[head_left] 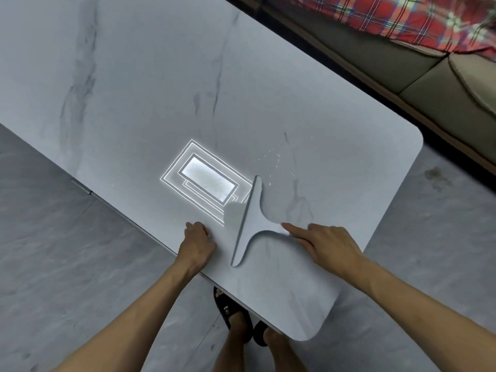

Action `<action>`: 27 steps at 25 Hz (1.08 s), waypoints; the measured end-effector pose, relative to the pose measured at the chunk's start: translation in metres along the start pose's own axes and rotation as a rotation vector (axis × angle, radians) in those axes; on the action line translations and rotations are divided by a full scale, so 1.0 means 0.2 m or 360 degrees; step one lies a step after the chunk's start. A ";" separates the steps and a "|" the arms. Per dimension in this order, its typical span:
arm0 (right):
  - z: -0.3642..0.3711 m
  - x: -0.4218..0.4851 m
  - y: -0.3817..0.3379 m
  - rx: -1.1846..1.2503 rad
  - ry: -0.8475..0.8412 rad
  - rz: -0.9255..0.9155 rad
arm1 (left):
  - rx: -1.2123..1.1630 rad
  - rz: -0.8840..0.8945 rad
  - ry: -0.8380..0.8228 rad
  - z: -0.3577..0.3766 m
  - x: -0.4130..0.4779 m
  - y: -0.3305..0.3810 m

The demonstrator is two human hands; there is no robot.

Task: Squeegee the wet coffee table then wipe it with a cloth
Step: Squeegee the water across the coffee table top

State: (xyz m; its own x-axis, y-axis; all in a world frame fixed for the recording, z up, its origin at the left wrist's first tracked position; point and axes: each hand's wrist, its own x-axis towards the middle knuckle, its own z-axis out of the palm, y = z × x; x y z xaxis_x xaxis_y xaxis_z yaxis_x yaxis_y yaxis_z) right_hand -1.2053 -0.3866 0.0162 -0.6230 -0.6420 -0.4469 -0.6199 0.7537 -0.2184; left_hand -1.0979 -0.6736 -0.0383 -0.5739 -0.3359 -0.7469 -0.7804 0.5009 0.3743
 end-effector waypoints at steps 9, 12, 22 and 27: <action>-0.08 -0.33 0.11 0.0031 -0.0101 0.0255 | -0.0003 0.0082 -0.0048 0.05 -0.04 0.13; -0.19 -0.27 0.11 0.0045 -0.0058 0.0245 | -0.0100 0.0008 0.0059 0.02 -0.05 0.17; -0.74 0.54 0.63 0.0798 0.0381 0.0935 | -0.0254 0.0017 0.0302 0.09 0.10 0.48; -0.88 0.99 0.89 0.0968 0.0489 0.1055 | -0.0245 -0.0153 0.0142 0.23 0.24 0.63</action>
State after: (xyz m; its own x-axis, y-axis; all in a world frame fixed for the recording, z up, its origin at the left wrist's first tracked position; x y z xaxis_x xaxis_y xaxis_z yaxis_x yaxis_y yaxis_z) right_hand -1.5233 -0.4043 0.0418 -0.9107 -0.0006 -0.4131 0.2059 0.8662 -0.4552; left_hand -1.2123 -0.5905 -0.0527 -0.5093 -0.4493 -0.7340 -0.8574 0.3376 0.3883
